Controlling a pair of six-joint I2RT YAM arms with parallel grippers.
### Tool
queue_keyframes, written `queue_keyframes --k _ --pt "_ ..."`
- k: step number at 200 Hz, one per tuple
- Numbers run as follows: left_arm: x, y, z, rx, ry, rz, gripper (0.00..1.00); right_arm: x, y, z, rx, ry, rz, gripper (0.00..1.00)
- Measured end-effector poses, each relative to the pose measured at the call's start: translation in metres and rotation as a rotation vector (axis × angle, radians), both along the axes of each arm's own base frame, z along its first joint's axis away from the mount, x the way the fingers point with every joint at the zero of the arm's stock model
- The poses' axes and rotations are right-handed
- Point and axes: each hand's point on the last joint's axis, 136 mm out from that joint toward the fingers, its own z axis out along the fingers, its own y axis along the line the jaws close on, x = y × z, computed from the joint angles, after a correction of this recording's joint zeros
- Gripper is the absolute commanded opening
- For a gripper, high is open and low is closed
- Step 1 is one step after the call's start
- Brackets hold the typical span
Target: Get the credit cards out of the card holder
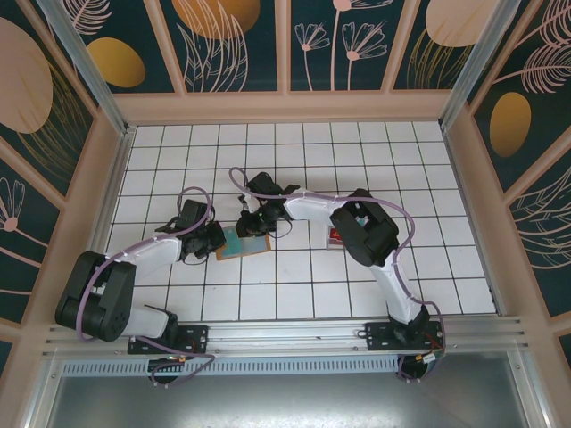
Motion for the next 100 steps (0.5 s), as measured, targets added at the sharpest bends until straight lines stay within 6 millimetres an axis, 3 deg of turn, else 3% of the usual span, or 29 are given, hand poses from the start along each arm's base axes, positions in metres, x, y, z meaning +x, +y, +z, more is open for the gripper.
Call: queue_keyframes --k 100 --pt "0.0001 -0.0005 -0.0001 -0.007 0.0 0.005 0.0 -0.0015 0.0029 -0.0013 0.006 0.012 0.015 0.13"
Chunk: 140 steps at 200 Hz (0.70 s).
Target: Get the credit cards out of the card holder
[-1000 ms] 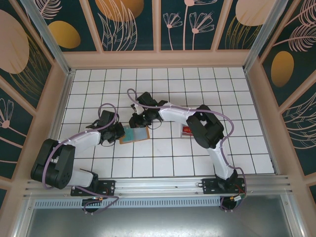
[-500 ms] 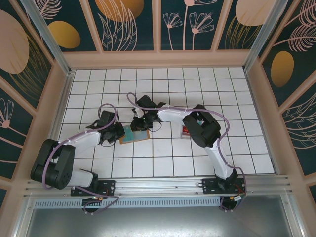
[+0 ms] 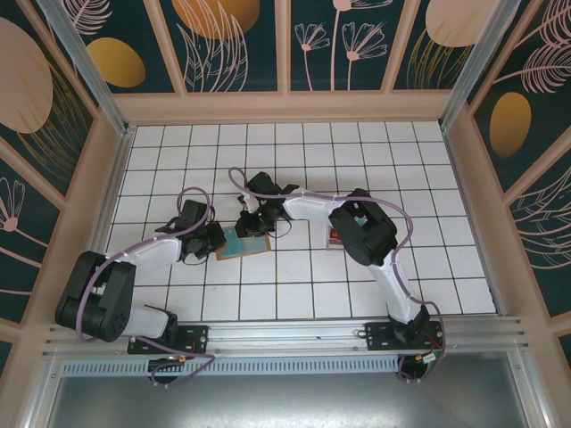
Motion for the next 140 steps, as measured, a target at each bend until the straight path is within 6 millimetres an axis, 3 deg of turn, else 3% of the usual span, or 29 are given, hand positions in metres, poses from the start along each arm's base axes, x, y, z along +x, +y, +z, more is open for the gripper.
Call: queue_keyframes --k 13,86,140 --pt "0.0 0.0 0.0 -0.001 0.0 0.001 0.0 0.0 0.0 0.0 -0.002 -0.004 0.006 0.0" --pt "0.0 0.001 0.0 -0.002 0.002 0.003 0.0 0.002 -0.004 -0.002 0.008 -0.005 0.005 0.0" --pt "0.0 0.001 0.0 -0.002 0.002 0.003 0.0 0.001 -0.019 -0.003 0.002 0.0 -0.014 0.0"
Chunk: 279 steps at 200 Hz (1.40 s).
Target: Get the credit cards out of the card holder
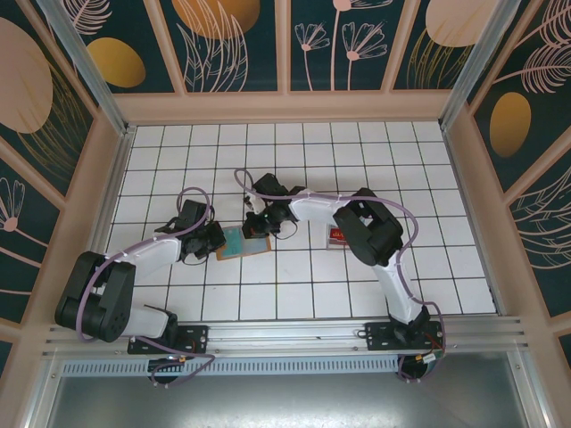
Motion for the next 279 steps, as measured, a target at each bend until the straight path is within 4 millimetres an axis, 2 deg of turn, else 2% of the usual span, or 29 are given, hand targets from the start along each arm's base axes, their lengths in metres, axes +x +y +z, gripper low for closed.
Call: queue_keyframes --k 25,42,62,85,108,142,172,201,232,279 --pt "0.0 0.0 0.0 0.0 0.0 0.0 0.0 0.001 -0.004 0.0 -0.002 0.003 -0.007 0.0" --pt "0.0 0.0 0.0 -0.001 0.0 0.0 0.0 0.001 -0.003 0.001 0.001 0.006 -0.008 0.13" --pt "0.0 0.0 0.0 -0.001 0.0 -0.001 0.0 0.0 -0.001 0.003 0.013 0.014 -0.006 0.18" --pt "-0.001 0.0 0.0 0.0 0.002 -0.001 0.01 -0.001 0.001 0.004 0.016 0.017 -0.006 0.18" --pt "-0.004 0.002 0.001 0.011 0.018 -0.003 0.12 -0.002 0.001 0.004 0.017 0.016 -0.006 0.18" --pt "-0.003 0.007 0.007 0.048 0.021 -0.003 0.18 -0.001 0.001 0.004 0.016 0.014 -0.007 0.18" --pt "-0.001 0.012 0.01 0.09 0.018 -0.005 0.17 -0.003 0.002 0.004 0.015 0.013 -0.004 0.19" --pt "-0.001 0.015 0.004 0.111 0.03 -0.012 0.1 -0.003 0.003 0.004 0.015 0.013 -0.002 0.24" --pt "-0.001 0.013 0.001 0.102 0.036 -0.018 0.04 -0.005 0.006 0.008 0.02 0.007 0.004 0.24" --pt "-0.003 0.009 -0.004 0.052 0.029 -0.007 0.03 -0.003 0.011 0.014 0.03 -0.002 0.009 0.23"
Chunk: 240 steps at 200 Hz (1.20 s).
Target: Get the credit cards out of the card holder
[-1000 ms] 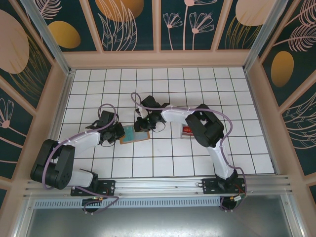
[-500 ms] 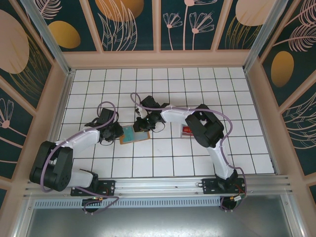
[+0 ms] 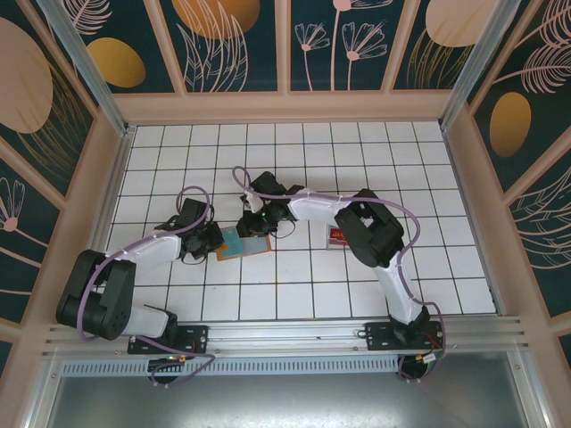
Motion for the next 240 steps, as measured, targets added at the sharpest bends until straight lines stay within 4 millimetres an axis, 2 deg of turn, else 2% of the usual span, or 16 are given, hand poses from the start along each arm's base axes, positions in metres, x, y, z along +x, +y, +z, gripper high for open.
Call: queue_keyframes --k 75,114,136,158,212,240 --pt "0.001 -0.002 0.001 -0.018 -0.008 0.005 0.02 0.0 -0.003 -0.004 -0.023 0.005 -0.007 0.23" --pt "0.001 -0.002 0.0 -0.02 -0.009 0.004 0.01 -0.001 0.002 -0.007 -0.02 0.019 0.005 0.22" --pt "0.001 -0.002 0.0 -0.022 -0.009 0.008 0.01 -0.003 0.005 -0.005 -0.015 0.018 0.015 0.15" --pt "0.001 -0.003 0.0 -0.024 -0.009 0.01 0.0 -0.003 0.006 -0.005 -0.017 0.012 0.022 0.0" --pt "0.001 -0.002 0.0 -0.024 -0.01 0.01 0.0 -0.003 0.004 -0.007 -0.022 0.013 0.021 0.0" --pt "0.001 -0.003 0.0 -0.025 -0.011 0.01 0.0 -0.003 -0.003 -0.015 -0.026 0.021 0.008 0.0"
